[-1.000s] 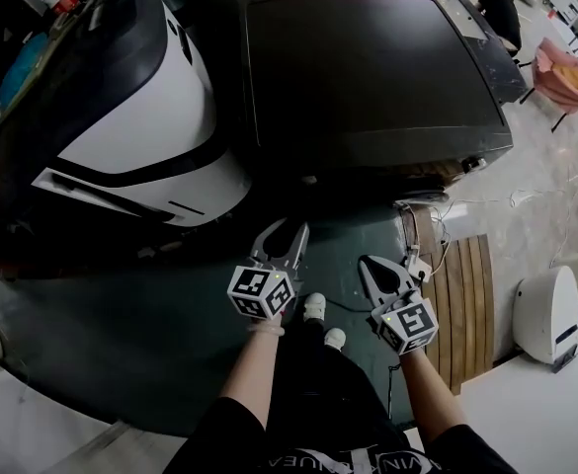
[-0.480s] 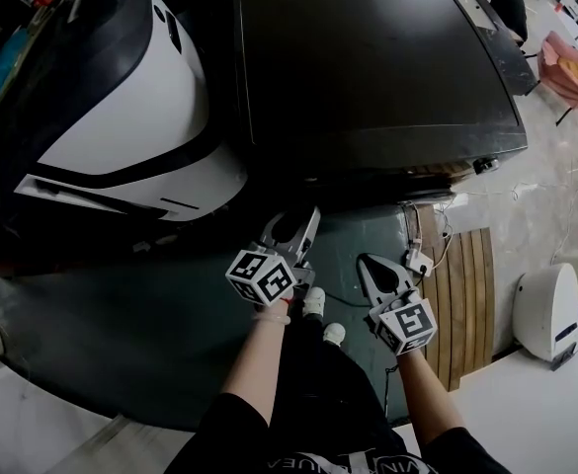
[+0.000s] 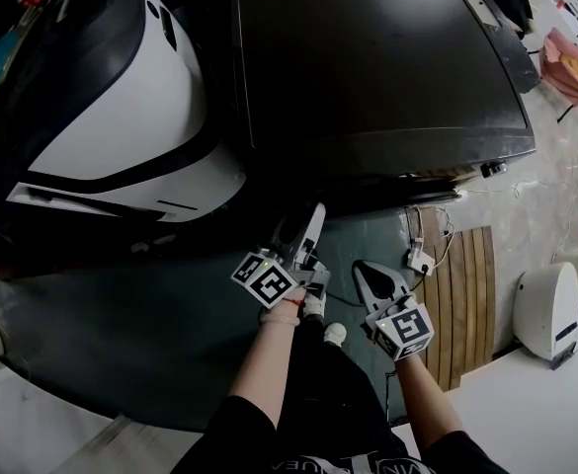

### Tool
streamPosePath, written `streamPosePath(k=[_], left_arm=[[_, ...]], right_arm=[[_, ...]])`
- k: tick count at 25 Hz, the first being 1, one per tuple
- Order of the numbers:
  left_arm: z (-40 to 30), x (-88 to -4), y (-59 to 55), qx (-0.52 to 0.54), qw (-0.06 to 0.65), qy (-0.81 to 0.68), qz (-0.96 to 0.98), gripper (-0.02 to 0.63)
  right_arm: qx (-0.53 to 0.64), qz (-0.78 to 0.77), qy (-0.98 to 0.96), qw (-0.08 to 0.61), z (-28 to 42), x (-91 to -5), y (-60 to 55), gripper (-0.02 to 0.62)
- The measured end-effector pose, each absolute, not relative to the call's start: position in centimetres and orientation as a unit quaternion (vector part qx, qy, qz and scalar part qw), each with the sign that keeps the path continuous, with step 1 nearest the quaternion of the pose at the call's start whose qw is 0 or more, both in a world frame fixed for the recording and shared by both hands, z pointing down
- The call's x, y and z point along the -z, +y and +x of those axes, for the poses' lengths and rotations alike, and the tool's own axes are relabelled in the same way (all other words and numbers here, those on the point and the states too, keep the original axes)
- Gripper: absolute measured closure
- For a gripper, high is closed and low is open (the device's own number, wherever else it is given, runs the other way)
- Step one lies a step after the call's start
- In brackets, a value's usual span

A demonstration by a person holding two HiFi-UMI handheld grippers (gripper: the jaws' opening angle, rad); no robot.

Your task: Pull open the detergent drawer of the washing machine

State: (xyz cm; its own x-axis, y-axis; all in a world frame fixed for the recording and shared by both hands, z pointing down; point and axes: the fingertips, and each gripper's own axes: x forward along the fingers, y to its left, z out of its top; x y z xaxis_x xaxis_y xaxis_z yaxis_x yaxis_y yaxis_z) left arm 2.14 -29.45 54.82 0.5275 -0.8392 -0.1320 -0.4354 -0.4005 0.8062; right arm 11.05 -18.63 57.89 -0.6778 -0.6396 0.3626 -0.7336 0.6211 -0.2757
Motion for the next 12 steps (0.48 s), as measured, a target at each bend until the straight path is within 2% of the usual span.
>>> streamPosePath(k=[6, 12], left_arm=[[1.8, -54.9, -29.1, 0.337, 0.369, -0.376, 0.78, 0.492], [2.2, -55.7, -29.0, 0.35, 0.377, -0.373, 0.772, 0.456]], right_arm=[[-0.213, 0.371, -0.895, 0.128, 10.6, -59.1, -17.9, 0.583], [-0.227, 0.36, -0.893, 0.144, 10.2, -59.6, -17.4, 0.584]])
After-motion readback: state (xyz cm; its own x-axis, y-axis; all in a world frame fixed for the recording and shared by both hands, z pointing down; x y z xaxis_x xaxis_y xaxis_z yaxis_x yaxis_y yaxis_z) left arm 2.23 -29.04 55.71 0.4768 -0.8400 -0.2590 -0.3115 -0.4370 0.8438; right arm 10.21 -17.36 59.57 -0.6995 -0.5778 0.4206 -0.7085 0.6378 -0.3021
